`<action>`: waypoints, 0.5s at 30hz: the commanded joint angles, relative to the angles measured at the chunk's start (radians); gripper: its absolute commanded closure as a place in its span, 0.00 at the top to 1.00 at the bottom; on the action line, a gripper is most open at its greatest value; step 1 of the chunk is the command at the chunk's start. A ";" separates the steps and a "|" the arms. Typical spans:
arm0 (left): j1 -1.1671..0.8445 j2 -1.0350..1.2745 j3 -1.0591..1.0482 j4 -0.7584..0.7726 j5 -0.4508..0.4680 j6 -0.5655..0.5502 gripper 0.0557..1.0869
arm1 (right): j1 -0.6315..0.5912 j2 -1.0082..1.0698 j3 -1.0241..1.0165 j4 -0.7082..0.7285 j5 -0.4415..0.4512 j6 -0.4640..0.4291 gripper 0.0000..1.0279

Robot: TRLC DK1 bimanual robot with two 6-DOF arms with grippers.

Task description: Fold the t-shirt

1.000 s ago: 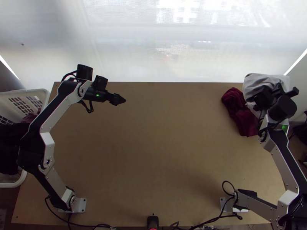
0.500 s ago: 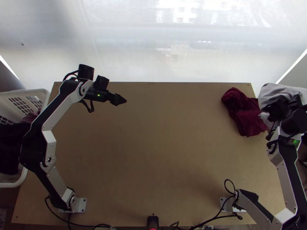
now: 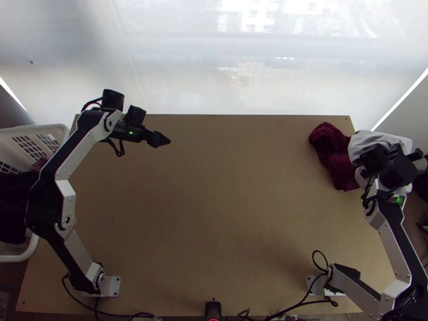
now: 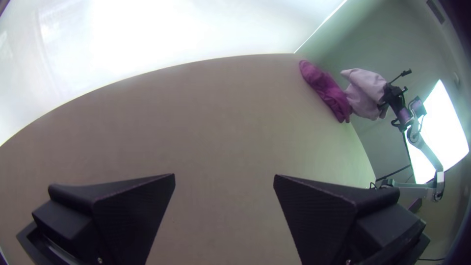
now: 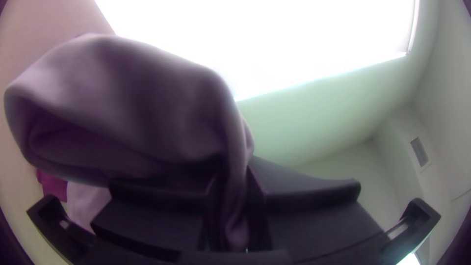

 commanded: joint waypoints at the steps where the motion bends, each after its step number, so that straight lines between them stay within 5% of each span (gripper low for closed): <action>1: 0.041 -0.014 -0.020 -0.042 0.004 0.041 0.95 | 0.007 0.147 0.000 0.071 0.011 0.037 0.03; 15: 0.070 -0.069 -0.069 -0.068 0.002 0.061 0.95 | 0.110 0.503 0.184 0.193 0.048 0.074 0.02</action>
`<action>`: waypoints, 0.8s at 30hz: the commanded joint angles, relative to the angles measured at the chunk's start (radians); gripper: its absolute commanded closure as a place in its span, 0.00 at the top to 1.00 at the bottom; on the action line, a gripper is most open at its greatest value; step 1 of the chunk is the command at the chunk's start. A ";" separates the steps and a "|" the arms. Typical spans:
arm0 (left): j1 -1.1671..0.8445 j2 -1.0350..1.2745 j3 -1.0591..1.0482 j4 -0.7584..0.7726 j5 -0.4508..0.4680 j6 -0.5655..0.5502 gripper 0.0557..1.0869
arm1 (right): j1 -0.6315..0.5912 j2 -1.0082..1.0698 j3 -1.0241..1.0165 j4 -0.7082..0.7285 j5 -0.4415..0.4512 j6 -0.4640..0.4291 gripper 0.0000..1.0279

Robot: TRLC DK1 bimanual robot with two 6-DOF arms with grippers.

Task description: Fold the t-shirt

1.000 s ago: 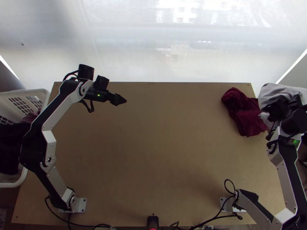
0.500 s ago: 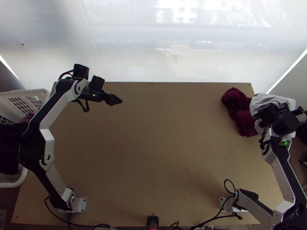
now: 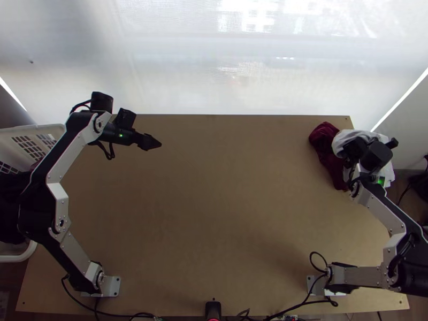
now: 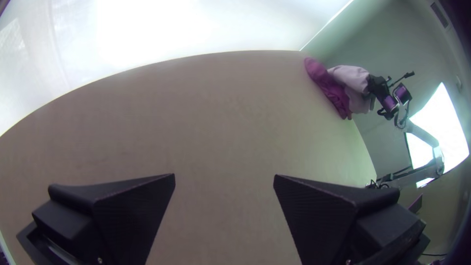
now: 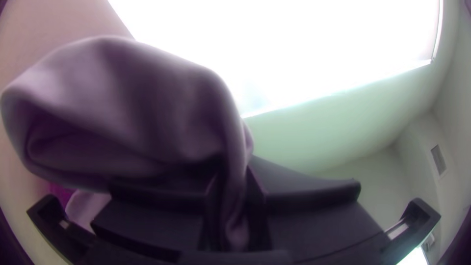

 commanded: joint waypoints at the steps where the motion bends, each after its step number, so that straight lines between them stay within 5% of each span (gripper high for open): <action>1: 0.010 -0.029 -0.023 -0.018 -0.001 0.007 0.95 | 0.038 0.199 0.116 0.054 0.012 0.012 0.03; 13: 0.004 -0.087 -0.074 -0.019 -0.001 -0.014 0.95 | 0.084 0.279 0.295 0.063 0.079 0.049 0.03; 24: -0.025 -0.099 -0.135 0.004 -0.009 -0.030 0.95 | 0.177 0.266 0.069 0.079 0.091 0.050 0.03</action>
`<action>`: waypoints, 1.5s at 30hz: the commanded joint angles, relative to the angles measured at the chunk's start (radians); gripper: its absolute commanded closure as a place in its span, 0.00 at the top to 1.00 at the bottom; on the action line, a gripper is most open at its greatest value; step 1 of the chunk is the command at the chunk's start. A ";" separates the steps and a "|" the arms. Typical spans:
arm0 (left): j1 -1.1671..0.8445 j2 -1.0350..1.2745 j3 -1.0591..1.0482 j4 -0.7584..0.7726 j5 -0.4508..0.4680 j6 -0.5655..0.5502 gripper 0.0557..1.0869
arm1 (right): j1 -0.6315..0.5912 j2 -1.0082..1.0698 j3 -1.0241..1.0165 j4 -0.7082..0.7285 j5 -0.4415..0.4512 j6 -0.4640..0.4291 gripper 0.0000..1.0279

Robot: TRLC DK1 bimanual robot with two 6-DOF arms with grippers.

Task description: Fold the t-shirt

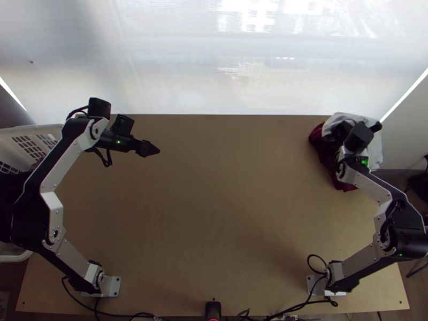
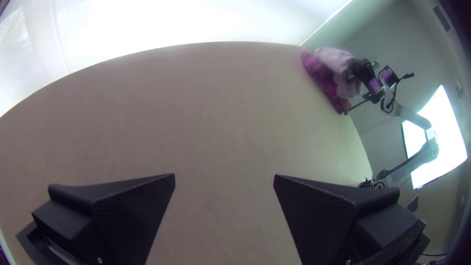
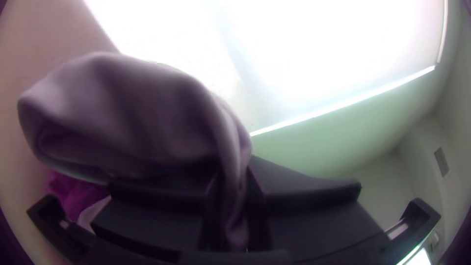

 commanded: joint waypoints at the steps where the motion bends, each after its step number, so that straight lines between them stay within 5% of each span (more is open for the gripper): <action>1: -0.020 -0.009 -0.034 0.019 -0.005 -0.013 0.95 | 0.084 0.041 -0.137 0.021 0.008 0.014 0.03; 16: -0.023 -0.020 -0.026 0.022 -0.026 -0.016 0.95 | 0.087 0.198 -0.115 0.013 0.019 0.060 0.05; 19: -0.023 -0.034 -0.026 0.020 -0.028 -0.024 0.95 | 0.079 0.188 -0.112 0.008 0.019 0.068 0.34; 21: -0.023 -0.042 -0.026 0.014 -0.030 -0.026 0.95 | 0.072 0.162 -0.117 -0.018 0.017 0.085 0.71; 23: -0.023 -0.046 -0.028 0.011 -0.031 -0.026 0.95 | 0.067 0.125 -0.137 -0.025 0.016 0.100 0.78; 25: -0.028 -0.054 -0.031 0.010 -0.031 -0.026 0.95 | 0.061 0.078 -0.165 -0.030 0.002 0.102 0.95; 29: -0.039 -0.063 -0.031 0.007 -0.034 -0.029 0.95 | 0.061 -0.045 -0.209 -0.119 -0.065 0.129 0.96; 40: -0.089 -0.121 -0.074 0.007 -0.056 -0.038 0.95 | 0.066 -0.614 -0.237 -0.756 -0.231 0.418 0.96; 45: -0.220 -0.316 -0.233 0.139 -0.280 -0.039 0.95 | 0.060 -0.844 -0.163 -0.975 -0.231 0.560 0.96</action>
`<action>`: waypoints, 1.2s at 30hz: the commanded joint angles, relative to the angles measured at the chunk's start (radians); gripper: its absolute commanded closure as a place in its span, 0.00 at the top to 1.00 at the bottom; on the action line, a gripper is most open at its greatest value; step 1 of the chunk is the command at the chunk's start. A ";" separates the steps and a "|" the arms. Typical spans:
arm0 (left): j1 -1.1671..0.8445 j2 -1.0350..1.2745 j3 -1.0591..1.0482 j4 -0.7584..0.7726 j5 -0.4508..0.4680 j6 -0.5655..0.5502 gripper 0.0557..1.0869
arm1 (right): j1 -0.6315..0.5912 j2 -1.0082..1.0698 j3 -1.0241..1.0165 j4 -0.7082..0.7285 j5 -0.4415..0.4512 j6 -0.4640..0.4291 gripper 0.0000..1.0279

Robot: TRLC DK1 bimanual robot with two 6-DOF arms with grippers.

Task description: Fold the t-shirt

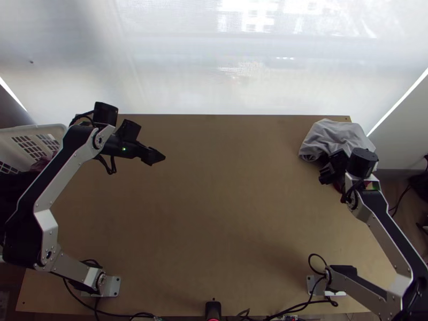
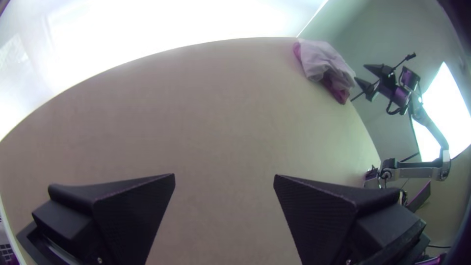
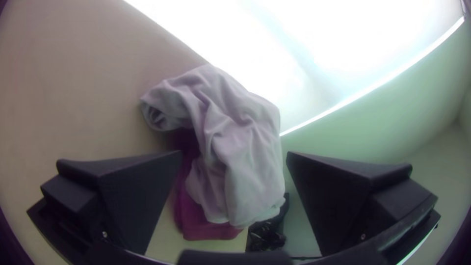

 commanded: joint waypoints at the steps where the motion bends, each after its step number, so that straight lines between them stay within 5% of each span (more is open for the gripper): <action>1: -0.152 -0.221 -0.180 0.146 -0.247 -0.009 0.95 | -0.015 -0.328 0.075 -0.320 -0.023 0.192 0.96; 9: -0.208 -0.570 -0.401 0.326 -0.512 -0.139 0.95 | -0.034 -0.654 0.071 -0.421 -0.022 0.317 0.96; 12: -0.192 -0.721 -0.502 0.403 -0.627 -0.153 0.95 | -0.031 -0.731 0.008 -0.355 -0.023 0.330 0.96; 17: -0.160 -0.992 -0.768 0.683 -0.685 -0.116 0.95 | 0.038 -0.796 -0.130 -0.204 -0.022 0.313 0.96; 20: -0.160 -1.081 -0.863 0.726 -0.750 -0.111 0.95 | 0.109 -0.834 -0.229 -0.118 -0.013 0.311 0.96; 30: -0.160 -1.342 -1.223 0.955 -0.736 -0.025 0.95 | 0.402 -0.837 -0.548 0.281 0.130 0.221 0.96; 36: -0.139 -1.564 -1.383 0.923 -0.673 -0.007 0.95 | 0.477 -0.895 -0.652 0.243 0.128 0.262 0.96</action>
